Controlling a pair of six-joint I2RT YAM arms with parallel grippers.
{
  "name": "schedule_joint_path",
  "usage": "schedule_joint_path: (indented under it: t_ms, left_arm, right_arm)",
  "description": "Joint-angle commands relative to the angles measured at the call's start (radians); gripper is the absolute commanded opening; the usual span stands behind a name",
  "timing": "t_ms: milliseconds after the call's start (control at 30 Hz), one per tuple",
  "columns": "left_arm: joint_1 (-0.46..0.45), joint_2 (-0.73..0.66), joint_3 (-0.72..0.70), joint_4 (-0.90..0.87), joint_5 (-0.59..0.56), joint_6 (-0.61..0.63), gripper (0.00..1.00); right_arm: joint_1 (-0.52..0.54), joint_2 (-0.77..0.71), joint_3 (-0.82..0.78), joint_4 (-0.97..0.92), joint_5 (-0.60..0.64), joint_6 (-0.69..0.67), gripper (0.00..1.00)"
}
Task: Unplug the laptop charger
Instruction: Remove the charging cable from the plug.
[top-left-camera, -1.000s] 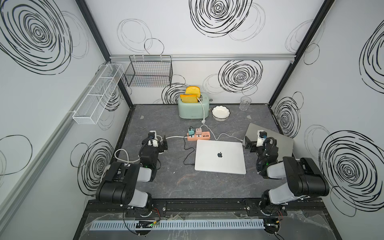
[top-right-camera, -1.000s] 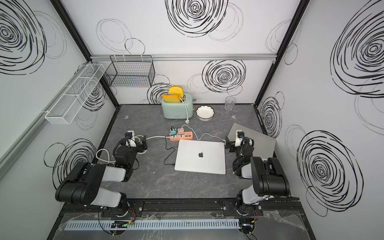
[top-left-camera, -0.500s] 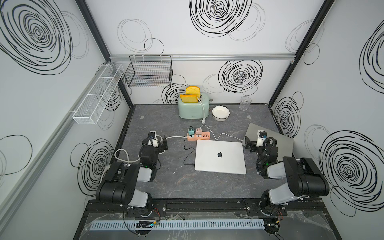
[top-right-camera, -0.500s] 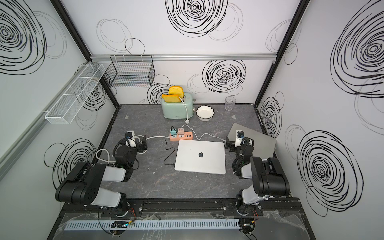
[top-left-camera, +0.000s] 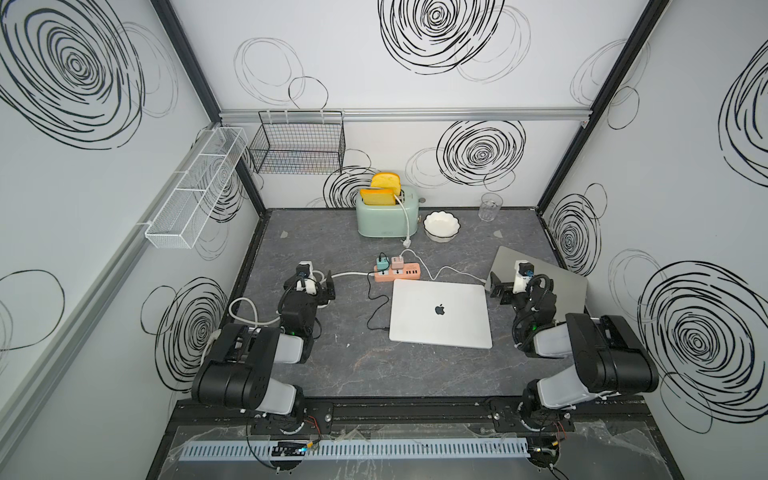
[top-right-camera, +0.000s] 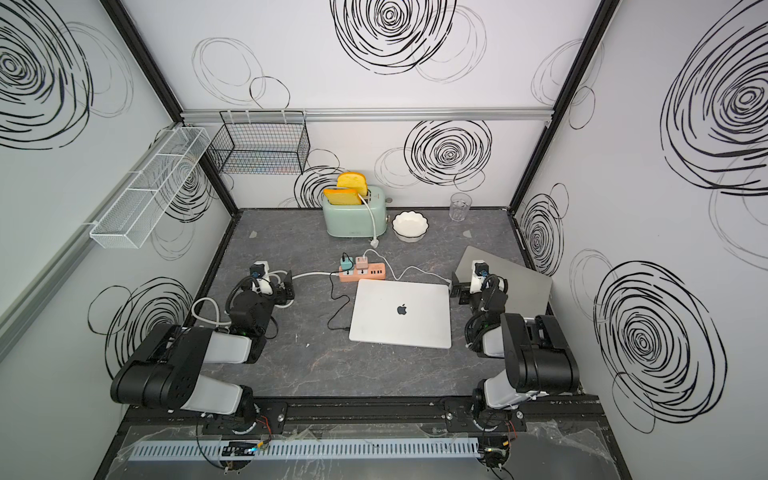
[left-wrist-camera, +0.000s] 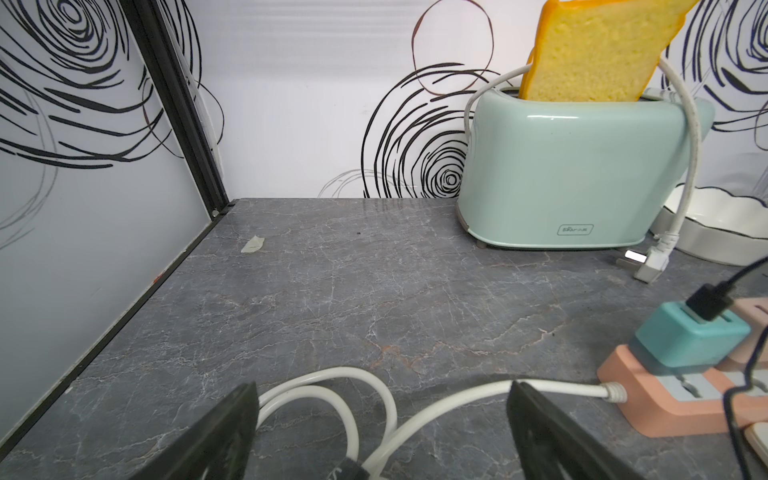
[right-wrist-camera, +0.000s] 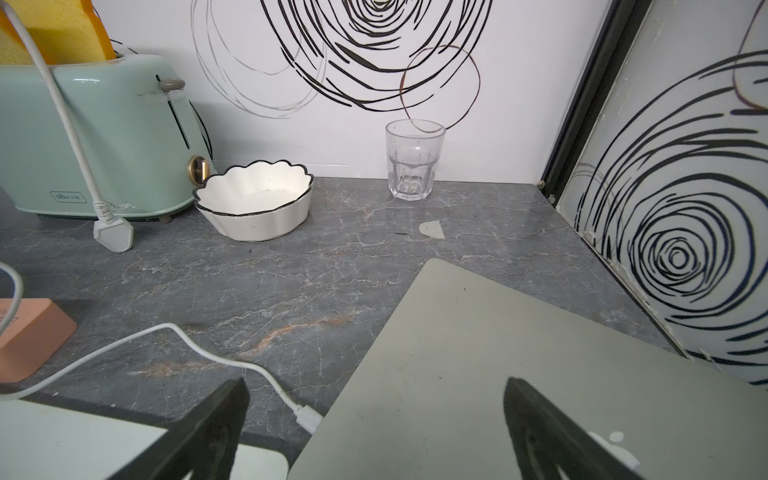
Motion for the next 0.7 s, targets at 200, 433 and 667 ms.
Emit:
schedule_joint_path:
  t_ms: [200,433,667]
  left_arm:
    - [-0.006,-0.017,0.017,0.053,-0.015,0.018,0.97]
    - [-0.061,-0.198,0.195,-0.429,-0.178,-0.05,0.97]
    - [-0.078,-0.325,0.47,-1.074,-0.018,-0.371,0.97]
  right_arm:
    - [-0.002,-0.007,0.017,0.008,0.014,0.007,0.99]
    - [0.097,-0.157,0.155,-0.354,0.145,-0.055,0.99]
    - [0.233,-0.122,0.557,-0.921,0.297,0.133,0.99]
